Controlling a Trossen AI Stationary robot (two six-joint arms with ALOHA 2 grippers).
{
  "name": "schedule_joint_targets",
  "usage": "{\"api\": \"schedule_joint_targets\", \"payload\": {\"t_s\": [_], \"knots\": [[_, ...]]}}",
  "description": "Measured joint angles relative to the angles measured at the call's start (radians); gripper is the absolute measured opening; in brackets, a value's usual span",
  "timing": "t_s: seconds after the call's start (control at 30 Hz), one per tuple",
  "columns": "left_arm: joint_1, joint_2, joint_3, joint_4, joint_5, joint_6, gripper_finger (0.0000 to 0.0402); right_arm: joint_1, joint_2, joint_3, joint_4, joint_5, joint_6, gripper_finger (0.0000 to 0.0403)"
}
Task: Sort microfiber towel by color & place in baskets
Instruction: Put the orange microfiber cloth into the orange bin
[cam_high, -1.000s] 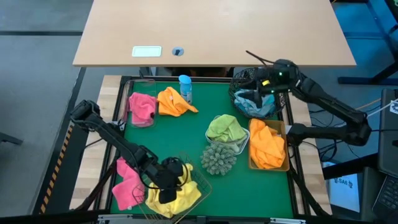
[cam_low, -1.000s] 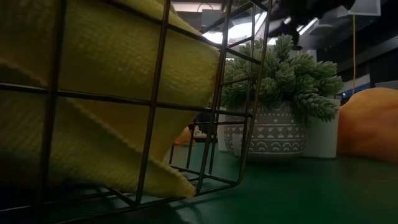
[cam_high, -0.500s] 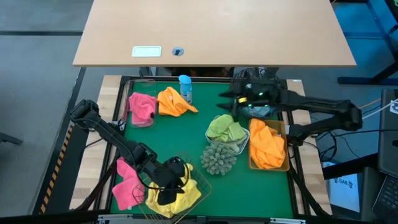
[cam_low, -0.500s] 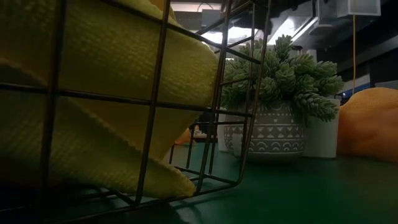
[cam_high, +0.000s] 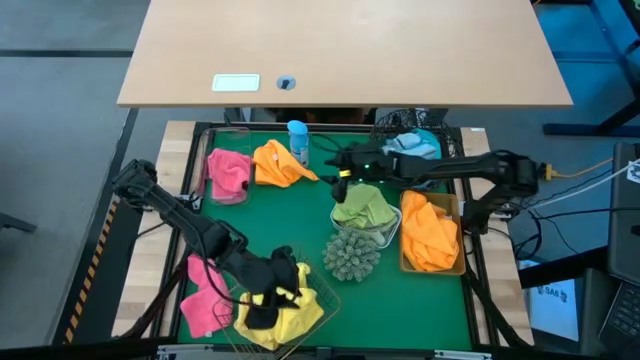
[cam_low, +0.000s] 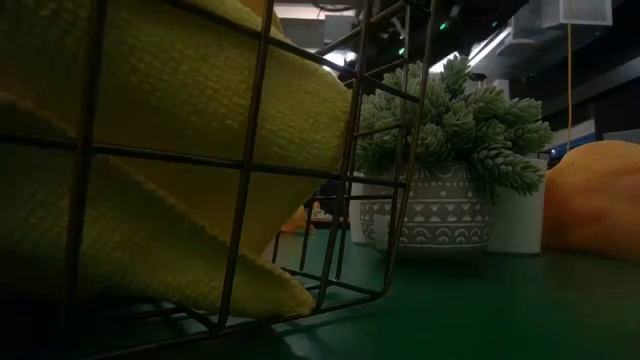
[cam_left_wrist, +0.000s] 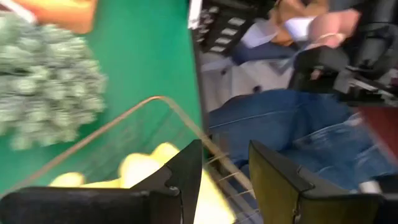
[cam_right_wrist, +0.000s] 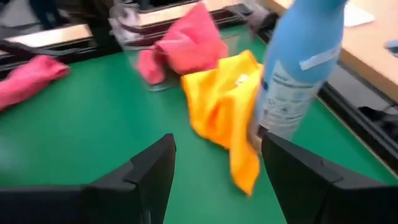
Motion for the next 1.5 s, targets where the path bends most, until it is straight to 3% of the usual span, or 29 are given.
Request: {"api": "schedule_joint_targets", "payload": {"t_s": [0.2, 0.37, 0.53, 0.7, 0.87, 1.0, 1.5], "knots": [[0.086, -0.047, 0.046, -0.203, -0.011, 0.104, 0.0124, 0.0, 0.105, 0.0, 0.095, 0.061, -0.032, 0.0239], [0.185, -0.148, 0.047, -0.341, -0.089, 0.19, 0.0124, 0.0, 0.175, 0.0, 0.162, 0.065, -0.034, 0.0239], [0.277, -0.235, 0.047, -0.403, -0.168, 0.264, 0.0124, 0.0, 0.232, 0.0, 0.208, 0.078, -0.049, 0.0239], [0.376, -0.257, 0.047, -0.416, -0.174, 0.334, 0.0124, 0.0, 0.298, 0.001, 0.269, 0.081, -0.055, 0.0239], [0.481, -0.257, 0.039, -0.48, -0.134, 0.378, 0.0124, -0.002, 0.343, 0.001, 0.31, 0.163, -0.056, 0.0239], [0.568, -0.262, -0.008, -0.496, -0.088, 0.379, 0.0124, -0.019, 0.365, 0.002, 0.315, 0.168, -0.055, 0.0239], [0.719, -0.267, -0.1, -0.465, 0.003, 0.475, 0.0124, -0.055, 0.474, 0.002, 0.413, 0.04, -0.055, 0.0238]]}}
